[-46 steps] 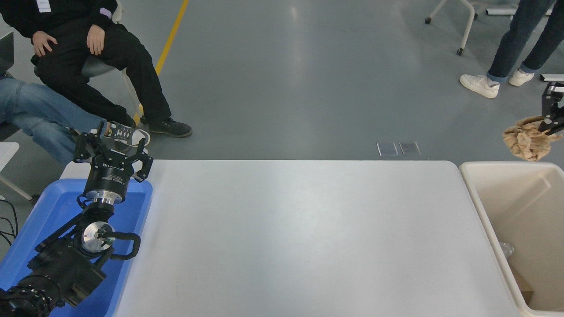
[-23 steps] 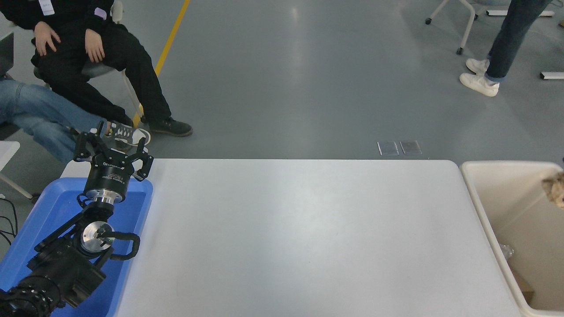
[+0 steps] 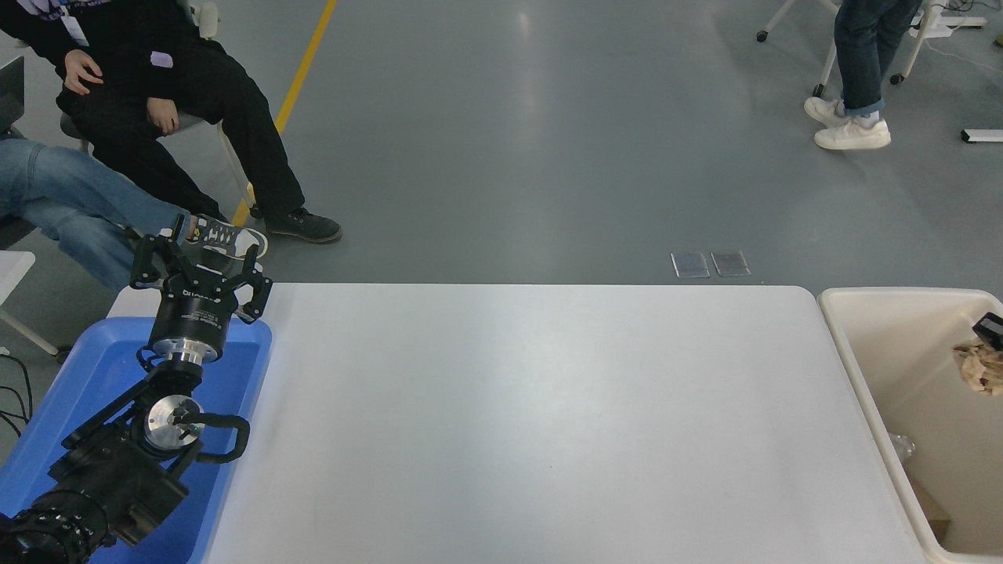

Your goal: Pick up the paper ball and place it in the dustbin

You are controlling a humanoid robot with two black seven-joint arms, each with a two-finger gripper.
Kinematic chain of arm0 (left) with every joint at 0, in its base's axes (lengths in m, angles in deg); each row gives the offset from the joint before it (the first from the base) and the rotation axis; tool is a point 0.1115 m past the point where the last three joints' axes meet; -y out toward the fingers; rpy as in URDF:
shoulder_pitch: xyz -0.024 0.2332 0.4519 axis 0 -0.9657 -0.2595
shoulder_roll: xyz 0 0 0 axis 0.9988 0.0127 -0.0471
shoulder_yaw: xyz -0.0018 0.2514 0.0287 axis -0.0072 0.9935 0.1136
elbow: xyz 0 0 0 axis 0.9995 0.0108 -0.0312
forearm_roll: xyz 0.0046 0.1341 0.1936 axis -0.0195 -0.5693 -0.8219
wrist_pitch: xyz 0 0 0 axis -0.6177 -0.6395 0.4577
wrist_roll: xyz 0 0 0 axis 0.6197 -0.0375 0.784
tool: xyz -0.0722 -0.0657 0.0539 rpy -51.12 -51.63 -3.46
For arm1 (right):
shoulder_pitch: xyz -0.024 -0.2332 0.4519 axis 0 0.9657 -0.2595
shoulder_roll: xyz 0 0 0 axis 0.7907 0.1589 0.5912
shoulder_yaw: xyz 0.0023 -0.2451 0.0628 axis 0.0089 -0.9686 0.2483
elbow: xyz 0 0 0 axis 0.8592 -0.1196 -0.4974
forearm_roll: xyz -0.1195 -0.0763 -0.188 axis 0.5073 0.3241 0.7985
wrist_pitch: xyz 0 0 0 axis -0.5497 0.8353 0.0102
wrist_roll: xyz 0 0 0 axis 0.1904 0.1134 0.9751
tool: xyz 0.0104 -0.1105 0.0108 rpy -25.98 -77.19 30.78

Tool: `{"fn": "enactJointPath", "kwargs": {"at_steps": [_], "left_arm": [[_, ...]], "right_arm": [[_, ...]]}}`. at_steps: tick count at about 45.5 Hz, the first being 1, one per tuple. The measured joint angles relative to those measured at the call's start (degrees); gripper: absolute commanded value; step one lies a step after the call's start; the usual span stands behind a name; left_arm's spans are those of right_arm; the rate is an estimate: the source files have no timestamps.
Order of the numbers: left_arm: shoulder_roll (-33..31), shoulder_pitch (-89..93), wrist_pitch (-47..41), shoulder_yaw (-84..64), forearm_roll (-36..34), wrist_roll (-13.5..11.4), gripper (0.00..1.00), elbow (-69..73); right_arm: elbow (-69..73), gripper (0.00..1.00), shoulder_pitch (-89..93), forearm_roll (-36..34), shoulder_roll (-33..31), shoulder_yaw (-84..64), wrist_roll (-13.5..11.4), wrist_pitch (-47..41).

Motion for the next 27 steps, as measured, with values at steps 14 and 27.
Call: {"fn": "enactJointPath", "kwargs": {"at_steps": [14, 27], "left_arm": [[0.0, 0.0, 0.0, 0.0, -0.02, 0.01, 0.99, 0.0], [0.0, 0.0, 0.0, 0.0, -0.03, 0.01, 0.99, 0.0]], "right_arm": [[-7.55, 0.0, 7.26, 0.04, 4.24, 1.93, -0.23, 3.7], [-8.91, 0.45, 9.09, 0.06, 5.18, 2.39, -0.33, 4.74]]}}
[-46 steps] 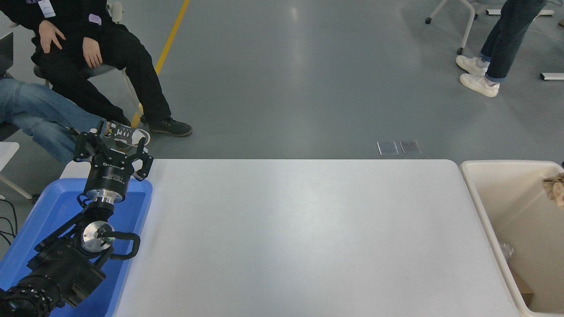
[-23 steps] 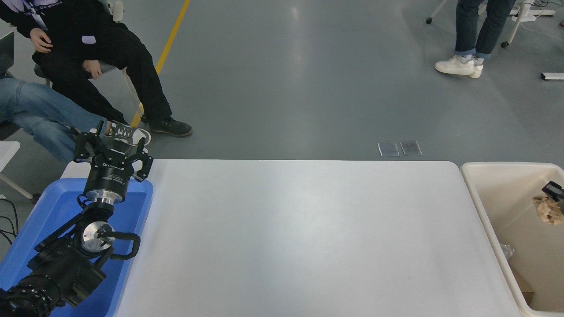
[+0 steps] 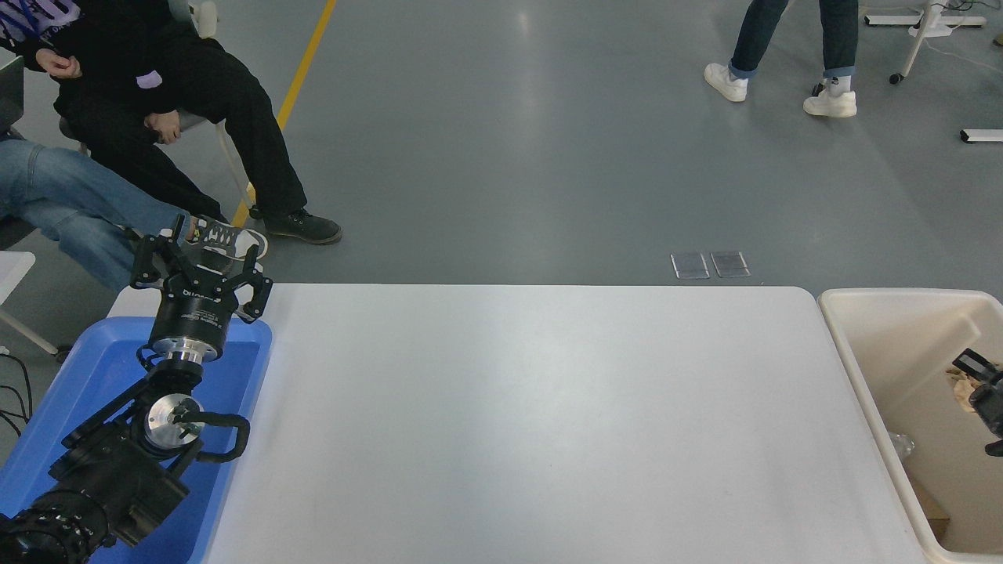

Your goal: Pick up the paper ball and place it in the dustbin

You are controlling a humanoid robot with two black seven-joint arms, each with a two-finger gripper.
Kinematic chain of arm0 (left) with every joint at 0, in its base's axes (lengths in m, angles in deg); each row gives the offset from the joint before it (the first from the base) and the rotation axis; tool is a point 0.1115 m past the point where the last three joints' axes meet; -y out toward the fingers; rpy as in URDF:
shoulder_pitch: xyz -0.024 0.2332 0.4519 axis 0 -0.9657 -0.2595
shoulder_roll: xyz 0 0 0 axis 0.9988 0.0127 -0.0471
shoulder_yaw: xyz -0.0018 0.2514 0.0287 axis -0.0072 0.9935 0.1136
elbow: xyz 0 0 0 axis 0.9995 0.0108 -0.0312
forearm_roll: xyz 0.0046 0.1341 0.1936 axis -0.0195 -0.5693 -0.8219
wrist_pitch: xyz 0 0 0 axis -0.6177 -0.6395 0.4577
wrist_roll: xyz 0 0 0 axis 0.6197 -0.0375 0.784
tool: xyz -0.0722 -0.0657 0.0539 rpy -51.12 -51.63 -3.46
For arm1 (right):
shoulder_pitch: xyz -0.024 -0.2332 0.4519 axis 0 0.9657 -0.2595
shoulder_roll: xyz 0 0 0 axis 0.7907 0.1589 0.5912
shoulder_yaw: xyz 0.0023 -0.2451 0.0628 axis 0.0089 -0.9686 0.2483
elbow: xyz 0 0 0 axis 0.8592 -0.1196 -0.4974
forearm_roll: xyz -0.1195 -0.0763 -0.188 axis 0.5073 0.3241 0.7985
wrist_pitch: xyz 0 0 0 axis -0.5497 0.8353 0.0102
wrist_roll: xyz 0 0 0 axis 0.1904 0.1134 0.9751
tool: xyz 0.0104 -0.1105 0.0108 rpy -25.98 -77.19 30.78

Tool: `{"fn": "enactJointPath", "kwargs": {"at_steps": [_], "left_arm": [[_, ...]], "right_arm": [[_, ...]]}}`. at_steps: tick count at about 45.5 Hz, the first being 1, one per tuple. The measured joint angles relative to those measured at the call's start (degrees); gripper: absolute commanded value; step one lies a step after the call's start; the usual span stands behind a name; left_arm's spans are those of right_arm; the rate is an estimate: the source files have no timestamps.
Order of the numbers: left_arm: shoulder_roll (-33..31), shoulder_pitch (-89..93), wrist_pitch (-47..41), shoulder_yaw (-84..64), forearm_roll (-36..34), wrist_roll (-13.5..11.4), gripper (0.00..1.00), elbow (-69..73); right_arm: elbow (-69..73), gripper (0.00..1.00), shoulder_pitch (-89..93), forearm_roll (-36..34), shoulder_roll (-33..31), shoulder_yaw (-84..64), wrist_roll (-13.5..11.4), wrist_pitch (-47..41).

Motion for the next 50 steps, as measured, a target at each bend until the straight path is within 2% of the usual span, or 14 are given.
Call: {"fn": "enactJointPath", "kwargs": {"at_steps": [11, 18, 21, 34, 38, 41, 42, 43, 50], "left_arm": [[0.0, 0.0, 0.0, 0.0, 0.0, 0.0, 0.99, 0.0], [0.0, 0.0, 0.0, 0.0, 0.0, 0.0, 0.99, 0.0], [0.0, 0.0, 0.0, 0.0, 0.0, 0.0, 0.99, 0.0], [0.0, 0.0, 0.0, 0.0, 0.0, 0.0, 0.99, 0.0], [0.0, 0.0, 0.0, 0.0, -0.01, 0.0, 0.99, 0.0], [0.0, 0.0, 0.0, 0.0, 0.0, 0.0, 0.99, 0.0], [0.0, 0.0, 0.0, 0.0, -0.01, 0.0, 0.99, 0.0], [0.0, 0.0, 0.0, 0.0, -0.01, 0.0, 0.99, 0.0], [0.0, 0.0, 0.0, 0.0, 0.01, -0.01, 0.99, 0.0]], "right_arm": [[0.02, 0.55, 0.05, -0.06, 0.22, 0.14, 0.0, 1.86], [0.18, 0.56, -0.01, -0.07, 0.23, 0.2, 0.03, 2.73], [0.21, 0.61, -0.12, -0.07, 0.09, 0.22, 0.04, 3.0], [1.47, 0.64, -1.15, -0.1, -0.09, 1.17, 0.04, 3.41], [3.04, 0.79, -1.99, -0.1, -0.26, 1.94, 0.04, 3.46], [5.2, 0.84, -3.35, -0.11, -0.83, 2.33, 0.01, 3.48], [6.04, 0.95, -3.89, -0.12, -1.15, 2.44, 0.01, 3.47], [7.11, 1.0, -4.57, -0.1, -1.61, 2.53, 0.02, 3.46], [21.14, 1.0, -11.95, -0.5, -7.21, 2.81, 0.02, 2.98]]}}
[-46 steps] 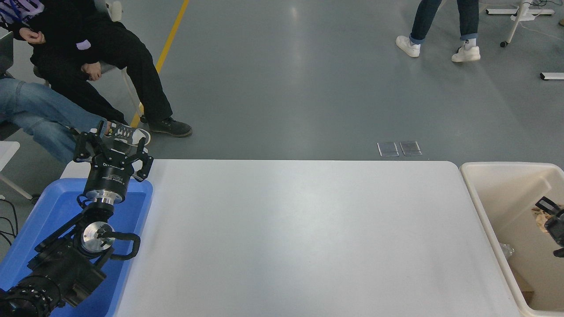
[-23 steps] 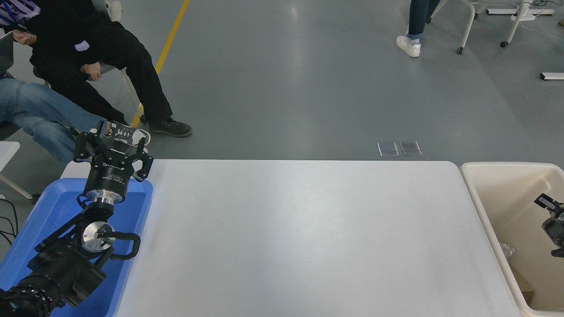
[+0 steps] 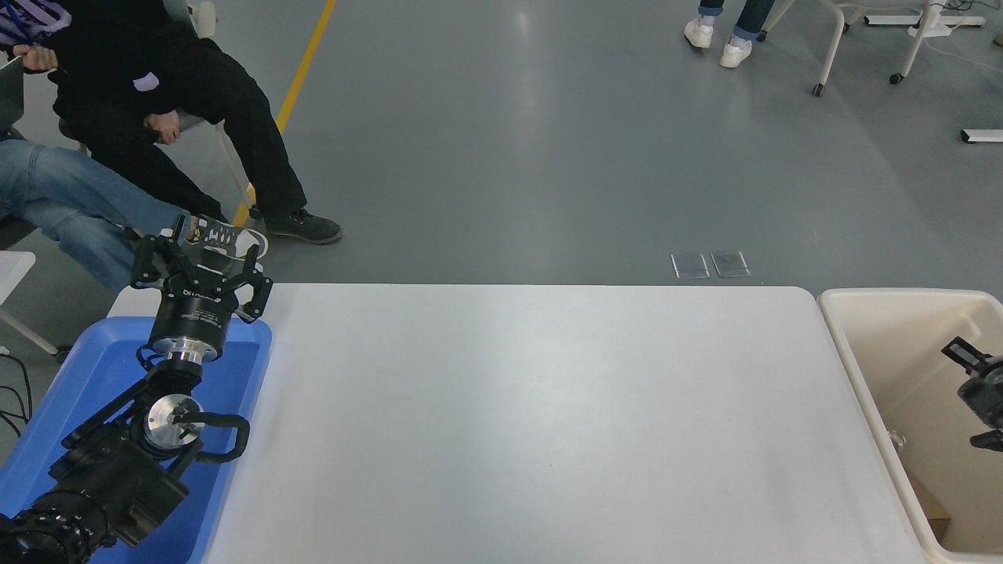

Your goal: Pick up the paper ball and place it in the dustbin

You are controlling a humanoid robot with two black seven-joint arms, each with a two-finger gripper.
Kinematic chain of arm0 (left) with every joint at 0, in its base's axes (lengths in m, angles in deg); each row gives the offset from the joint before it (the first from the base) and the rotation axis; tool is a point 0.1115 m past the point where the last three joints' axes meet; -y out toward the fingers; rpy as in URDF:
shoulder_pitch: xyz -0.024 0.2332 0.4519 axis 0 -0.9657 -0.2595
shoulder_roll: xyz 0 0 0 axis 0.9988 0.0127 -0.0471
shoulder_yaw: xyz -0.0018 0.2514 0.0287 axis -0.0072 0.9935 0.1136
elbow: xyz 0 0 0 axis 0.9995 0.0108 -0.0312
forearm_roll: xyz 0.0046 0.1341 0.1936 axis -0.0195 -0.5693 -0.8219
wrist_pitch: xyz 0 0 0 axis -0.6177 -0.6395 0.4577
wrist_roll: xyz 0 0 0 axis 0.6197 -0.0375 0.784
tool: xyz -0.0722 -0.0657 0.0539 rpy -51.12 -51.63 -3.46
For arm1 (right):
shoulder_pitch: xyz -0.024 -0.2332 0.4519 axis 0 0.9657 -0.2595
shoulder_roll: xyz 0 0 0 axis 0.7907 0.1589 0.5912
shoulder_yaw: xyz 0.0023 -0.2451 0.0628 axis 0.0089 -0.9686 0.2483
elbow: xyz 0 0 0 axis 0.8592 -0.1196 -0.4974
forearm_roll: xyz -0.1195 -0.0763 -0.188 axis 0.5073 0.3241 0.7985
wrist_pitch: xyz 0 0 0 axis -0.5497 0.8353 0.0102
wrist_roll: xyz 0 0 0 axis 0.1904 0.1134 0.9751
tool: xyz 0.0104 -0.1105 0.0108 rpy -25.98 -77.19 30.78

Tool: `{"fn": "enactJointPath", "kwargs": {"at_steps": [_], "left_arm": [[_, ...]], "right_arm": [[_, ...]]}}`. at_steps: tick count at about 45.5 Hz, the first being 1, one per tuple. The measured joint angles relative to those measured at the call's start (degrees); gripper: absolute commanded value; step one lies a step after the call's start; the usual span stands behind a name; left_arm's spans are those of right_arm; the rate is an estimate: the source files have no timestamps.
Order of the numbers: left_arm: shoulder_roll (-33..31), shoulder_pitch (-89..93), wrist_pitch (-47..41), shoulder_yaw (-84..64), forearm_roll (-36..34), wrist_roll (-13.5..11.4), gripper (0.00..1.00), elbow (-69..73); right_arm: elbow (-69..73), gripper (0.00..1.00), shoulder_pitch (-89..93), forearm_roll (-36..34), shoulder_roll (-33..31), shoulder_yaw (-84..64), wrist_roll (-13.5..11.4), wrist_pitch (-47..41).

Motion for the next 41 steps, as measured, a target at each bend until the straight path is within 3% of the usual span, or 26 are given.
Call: {"fn": "enactJointPath", "kwargs": {"at_steps": [9, 24, 41], "left_arm": [[0.0, 0.0, 0.0, 0.0, 0.0, 0.01, 0.99, 0.0], [0.0, 0.0, 0.01, 0.0, -0.03, 0.06, 0.99, 0.0], [0.0, 0.0, 0.01, 0.0, -0.01, 0.05, 0.99, 0.01]], "right_arm": [[18.21, 1.0, -7.99, -0.43, -4.75, -1.42, 0.02, -0.75], [30.46, 1.0, -24.09, -0.8, -4.77, -12.67, 0.06, -6.95], [36.21, 1.0, -48.63, -0.85, 3.42, -24.05, 0.06, -35.83]]}}
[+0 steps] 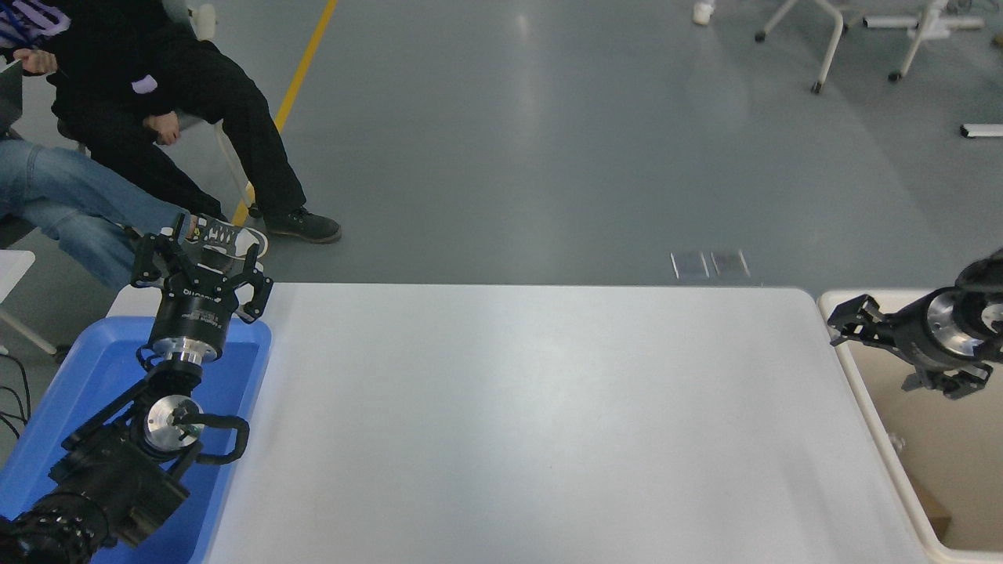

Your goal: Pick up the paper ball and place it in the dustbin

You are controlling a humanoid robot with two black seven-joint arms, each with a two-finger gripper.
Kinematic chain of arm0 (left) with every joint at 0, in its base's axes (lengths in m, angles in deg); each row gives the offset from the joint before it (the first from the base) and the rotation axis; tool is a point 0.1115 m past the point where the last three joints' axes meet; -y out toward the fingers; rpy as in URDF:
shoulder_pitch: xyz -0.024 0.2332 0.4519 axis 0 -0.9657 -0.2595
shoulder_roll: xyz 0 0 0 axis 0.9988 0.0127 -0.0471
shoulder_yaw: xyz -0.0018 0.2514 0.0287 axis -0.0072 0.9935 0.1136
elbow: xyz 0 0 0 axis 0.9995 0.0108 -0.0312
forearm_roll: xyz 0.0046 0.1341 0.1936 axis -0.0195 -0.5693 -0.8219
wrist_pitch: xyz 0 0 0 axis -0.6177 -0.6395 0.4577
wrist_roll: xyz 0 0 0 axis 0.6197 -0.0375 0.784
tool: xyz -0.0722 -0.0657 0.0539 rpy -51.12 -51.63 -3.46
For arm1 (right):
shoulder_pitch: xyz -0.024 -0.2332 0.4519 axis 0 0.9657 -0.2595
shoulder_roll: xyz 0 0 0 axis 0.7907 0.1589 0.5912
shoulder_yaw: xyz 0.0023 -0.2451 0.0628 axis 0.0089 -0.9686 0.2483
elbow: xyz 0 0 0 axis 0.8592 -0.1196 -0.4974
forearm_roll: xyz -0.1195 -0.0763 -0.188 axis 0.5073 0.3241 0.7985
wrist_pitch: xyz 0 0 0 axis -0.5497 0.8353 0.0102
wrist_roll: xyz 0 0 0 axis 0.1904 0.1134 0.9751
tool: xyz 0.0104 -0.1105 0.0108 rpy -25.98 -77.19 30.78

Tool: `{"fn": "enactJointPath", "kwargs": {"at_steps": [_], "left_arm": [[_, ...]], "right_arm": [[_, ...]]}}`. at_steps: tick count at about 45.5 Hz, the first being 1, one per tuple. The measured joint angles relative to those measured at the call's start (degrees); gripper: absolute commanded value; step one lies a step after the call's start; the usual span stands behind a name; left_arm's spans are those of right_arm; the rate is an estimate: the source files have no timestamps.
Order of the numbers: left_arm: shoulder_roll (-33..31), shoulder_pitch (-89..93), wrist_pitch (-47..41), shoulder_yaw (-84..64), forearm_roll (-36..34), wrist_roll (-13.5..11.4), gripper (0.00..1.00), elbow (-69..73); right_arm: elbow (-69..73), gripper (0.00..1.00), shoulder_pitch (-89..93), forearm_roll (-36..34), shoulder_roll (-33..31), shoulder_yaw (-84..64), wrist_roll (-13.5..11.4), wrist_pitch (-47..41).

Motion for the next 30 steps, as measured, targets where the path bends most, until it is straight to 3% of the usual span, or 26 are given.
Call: {"fn": "enactJointPath", "kwargs": {"at_steps": [10, 30], "left_arm": [[-0.01, 0.0, 0.0, 0.0, -0.01, -0.05, 0.99, -0.01], [0.0, 0.0, -0.01, 0.02, -0.01, -0.05, 0.99, -0.01]], "right_arm": [[1.28, 1.0, -10.32, 0.01, 6.37, -1.22, 0.05, -6.61], [2.69, 1.0, -19.89, -0.11, 18.18, -1.84, 0.14, -9.74]]}}
